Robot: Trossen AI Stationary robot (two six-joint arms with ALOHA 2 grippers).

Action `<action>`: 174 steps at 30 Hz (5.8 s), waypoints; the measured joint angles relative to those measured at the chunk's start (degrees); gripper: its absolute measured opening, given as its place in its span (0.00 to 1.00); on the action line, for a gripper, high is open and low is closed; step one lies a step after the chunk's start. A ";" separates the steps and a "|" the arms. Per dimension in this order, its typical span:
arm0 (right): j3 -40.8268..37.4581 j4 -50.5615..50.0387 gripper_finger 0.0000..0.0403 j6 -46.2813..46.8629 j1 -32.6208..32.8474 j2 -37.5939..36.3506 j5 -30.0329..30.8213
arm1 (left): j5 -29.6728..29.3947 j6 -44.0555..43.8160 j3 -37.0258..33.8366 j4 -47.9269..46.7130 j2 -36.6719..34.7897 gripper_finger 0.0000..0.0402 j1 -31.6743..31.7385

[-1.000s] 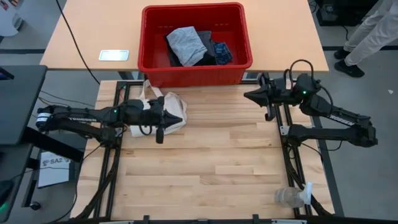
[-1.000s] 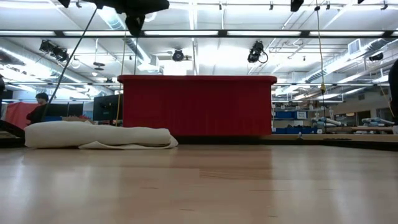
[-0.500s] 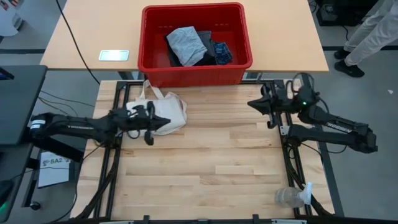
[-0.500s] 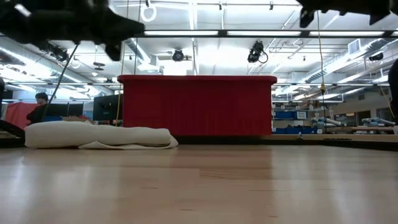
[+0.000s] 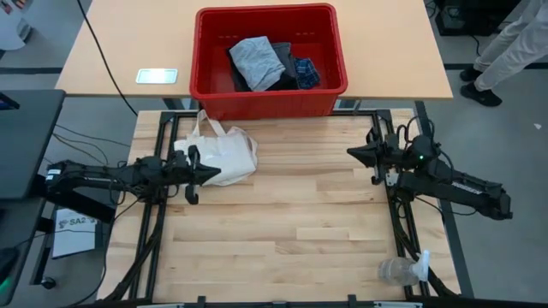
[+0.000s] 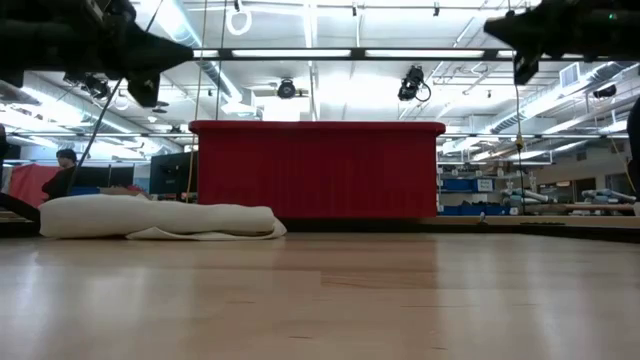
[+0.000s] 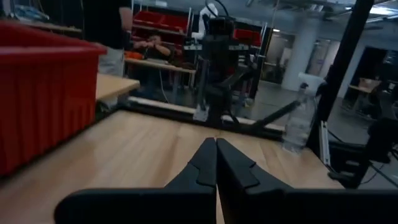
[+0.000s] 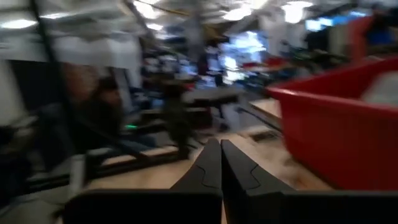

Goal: Fold laundry
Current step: Return to Home Position

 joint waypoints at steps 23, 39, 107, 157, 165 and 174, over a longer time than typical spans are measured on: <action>-7.20 -3.09 0.00 -3.55 20.87 -2.23 24.45 | -19.84 3.54 -9.51 14.70 -4.50 0.01 -15.76; -10.62 -3.05 0.00 0.77 18.51 -8.80 18.60 | 10.78 -3.29 -9.49 11.94 -0.89 0.00 9.17; -15.20 -5.49 0.12 3.37 22.01 -9.50 20.09 | 24.71 1.21 -9.82 4.11 -3.32 0.07 9.82; -15.20 -5.49 0.12 3.39 22.01 -9.50 20.09 | 24.68 1.21 -9.86 4.09 -3.33 0.07 9.82; -15.20 -5.49 0.12 3.39 22.01 -9.50 20.09 | 24.68 1.21 -9.86 4.10 -3.33 0.07 9.81; -15.20 -5.49 0.12 3.39 22.03 -9.50 20.09 | 24.68 1.20 -9.86 4.09 -3.34 0.07 9.82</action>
